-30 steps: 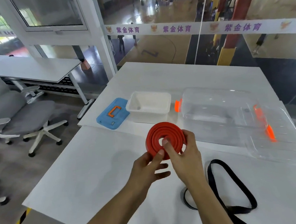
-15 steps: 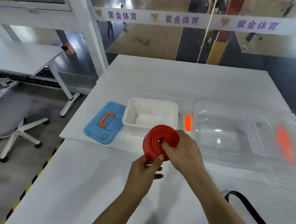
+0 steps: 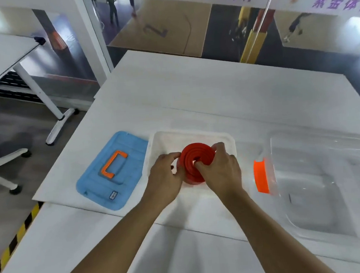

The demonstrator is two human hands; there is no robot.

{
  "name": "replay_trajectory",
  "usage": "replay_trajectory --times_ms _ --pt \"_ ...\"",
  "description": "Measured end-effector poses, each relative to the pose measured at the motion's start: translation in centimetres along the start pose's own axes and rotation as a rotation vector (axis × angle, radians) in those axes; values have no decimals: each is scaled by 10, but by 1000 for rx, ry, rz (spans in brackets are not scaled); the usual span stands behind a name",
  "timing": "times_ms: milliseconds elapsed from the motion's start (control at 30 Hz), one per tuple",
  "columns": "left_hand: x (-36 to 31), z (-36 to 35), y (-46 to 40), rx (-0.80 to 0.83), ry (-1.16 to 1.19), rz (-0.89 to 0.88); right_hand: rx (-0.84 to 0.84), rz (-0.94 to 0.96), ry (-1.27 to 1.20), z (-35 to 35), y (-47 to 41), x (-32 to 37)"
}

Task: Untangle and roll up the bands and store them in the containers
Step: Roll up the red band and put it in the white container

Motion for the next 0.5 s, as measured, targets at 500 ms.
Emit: replay_trajectory --times_ms 500 --pt "75 -56 -121 276 55 399 138 -236 -57 -100 -100 -25"
Point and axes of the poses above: each hand's wrist, its own y-axis away from the middle knuckle, its own z-axis out of the back of the hand, x = y × z, the point moved 6 cm from there along -y, towards the middle knuckle, and after that the axes turned 6 degrees about y, right-handed, at the moved point
